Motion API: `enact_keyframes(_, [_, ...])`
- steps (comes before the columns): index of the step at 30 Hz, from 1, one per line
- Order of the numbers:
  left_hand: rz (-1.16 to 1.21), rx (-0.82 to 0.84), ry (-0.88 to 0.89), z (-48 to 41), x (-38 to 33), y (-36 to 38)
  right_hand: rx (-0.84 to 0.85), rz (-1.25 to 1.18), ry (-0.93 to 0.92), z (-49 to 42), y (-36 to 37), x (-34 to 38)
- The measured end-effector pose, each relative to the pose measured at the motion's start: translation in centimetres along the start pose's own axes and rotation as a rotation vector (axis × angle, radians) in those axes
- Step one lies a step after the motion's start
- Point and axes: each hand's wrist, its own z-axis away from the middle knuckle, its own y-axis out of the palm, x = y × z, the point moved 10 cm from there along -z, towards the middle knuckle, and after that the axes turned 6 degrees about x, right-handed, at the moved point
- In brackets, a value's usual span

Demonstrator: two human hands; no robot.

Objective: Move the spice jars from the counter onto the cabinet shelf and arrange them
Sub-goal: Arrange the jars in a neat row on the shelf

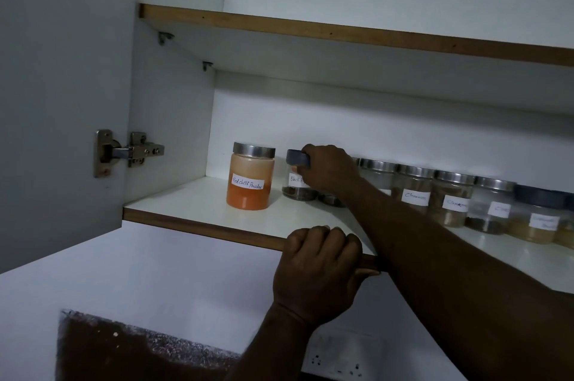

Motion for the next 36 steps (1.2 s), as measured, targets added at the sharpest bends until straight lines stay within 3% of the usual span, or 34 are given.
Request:
enact_keyframes(3, [0.002, 0.002, 0.003, -0.1, 0.0, -0.1, -0.048, -0.095, 0.029, 0.6, -1.0, 0.0])
enact_keyframes(6, [0.007, 0.005, 0.005, -0.1, -0.1, -0.1, -0.274, -0.159, 0.035, 1.6, -4.6, 0.7])
enact_keyframes(10, [0.011, 0.001, 0.006, -0.1, 0.0, -0.2, -0.425, -0.272, -0.175, 2.8, -8.1, 6.0])
enact_keyframes(15, [0.067, -0.017, 0.001, -0.3, 0.0, -0.6, -0.103, -0.134, -0.291, 1.6, -4.9, 11.6])
enact_keyframes(20, [0.088, -0.020, -0.009, -0.3, 0.0, -0.9, -0.142, -0.096, -0.267, 0.5, -3.9, 11.6])
enact_keyframes(28, [0.027, -0.082, 0.017, -0.2, -0.1, -1.0, 0.031, -0.044, -0.133, -2.6, -1.4, 8.3])
enact_keyframes(36, [0.020, -0.102, 0.021, -0.1, -0.1, -0.8, 0.062, 0.014, -0.098, -5.0, 0.4, 6.8])
